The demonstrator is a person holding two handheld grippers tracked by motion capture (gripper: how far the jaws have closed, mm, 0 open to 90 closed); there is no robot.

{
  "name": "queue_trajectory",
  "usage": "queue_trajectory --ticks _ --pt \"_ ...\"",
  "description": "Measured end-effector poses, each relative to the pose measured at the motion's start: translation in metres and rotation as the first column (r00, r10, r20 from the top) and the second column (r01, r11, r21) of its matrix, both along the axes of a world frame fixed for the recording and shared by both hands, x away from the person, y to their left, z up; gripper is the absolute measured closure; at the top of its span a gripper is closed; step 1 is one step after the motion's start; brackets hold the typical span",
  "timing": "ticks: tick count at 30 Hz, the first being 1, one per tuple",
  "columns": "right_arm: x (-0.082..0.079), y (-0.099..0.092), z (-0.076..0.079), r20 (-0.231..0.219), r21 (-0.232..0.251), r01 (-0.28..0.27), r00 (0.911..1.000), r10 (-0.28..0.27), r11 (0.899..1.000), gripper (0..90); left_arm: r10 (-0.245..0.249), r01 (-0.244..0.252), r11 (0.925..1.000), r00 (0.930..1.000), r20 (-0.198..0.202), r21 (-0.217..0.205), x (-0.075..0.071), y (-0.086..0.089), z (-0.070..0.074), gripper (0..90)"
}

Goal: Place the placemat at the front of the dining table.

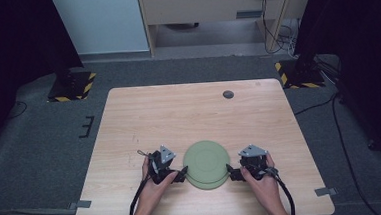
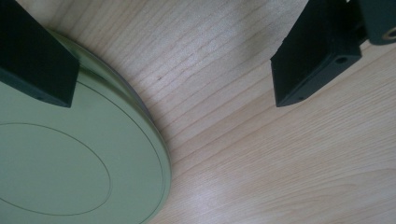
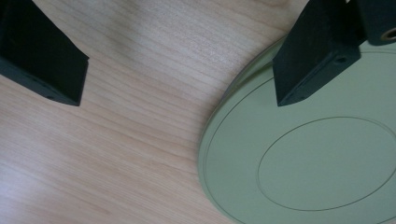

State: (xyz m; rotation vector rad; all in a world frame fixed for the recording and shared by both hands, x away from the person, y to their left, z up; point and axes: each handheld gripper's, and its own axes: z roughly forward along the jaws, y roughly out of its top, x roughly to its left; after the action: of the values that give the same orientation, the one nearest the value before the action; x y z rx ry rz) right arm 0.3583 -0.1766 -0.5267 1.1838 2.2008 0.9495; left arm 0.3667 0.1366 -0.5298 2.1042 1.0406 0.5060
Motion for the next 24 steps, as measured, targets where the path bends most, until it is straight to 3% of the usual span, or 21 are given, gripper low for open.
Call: queue_trajectory --ticks 4,9,15,18,24 --pt "0.0013 -0.0007 -0.0007 -0.008 0.011 0.007 0.9999 -0.006 1.0 1.9 0.002 -0.002 1.0 1.0 0.002 0.009 0.0013 -0.001 0.0006 0.0" --pt "0.0038 0.0008 -0.0019 0.017 0.003 0.037 0.9992 -0.037 0.999 1.0 0.02 -0.02 0.9998 0.9997 0.014 0.01 0.0041 -0.0027 0.0002 0.0" --pt "0.0069 0.0012 -0.0029 0.028 0.005 0.068 0.9973 -0.068 0.998 0.9 0.036 -0.036 0.9993 0.9993 0.011 -0.013 0.0084 -0.0027 -0.0018 0.0" --pt "0.0061 0.0002 -0.002 0.029 0.02 0.081 0.9962 -0.082 0.996 5.2 0.035 -0.035 0.9993 0.9992 0.018 -0.01 0.0084 -0.0032 -0.0014 0.1" --pt "0.0011 -0.0016 0.0037 0.037 0.013 0.059 0.9976 -0.059 0.998 4.9 0.025 -0.025 0.9996 0.9992 0.03 -0.012 0.005 -0.0023 0.003 1.9"
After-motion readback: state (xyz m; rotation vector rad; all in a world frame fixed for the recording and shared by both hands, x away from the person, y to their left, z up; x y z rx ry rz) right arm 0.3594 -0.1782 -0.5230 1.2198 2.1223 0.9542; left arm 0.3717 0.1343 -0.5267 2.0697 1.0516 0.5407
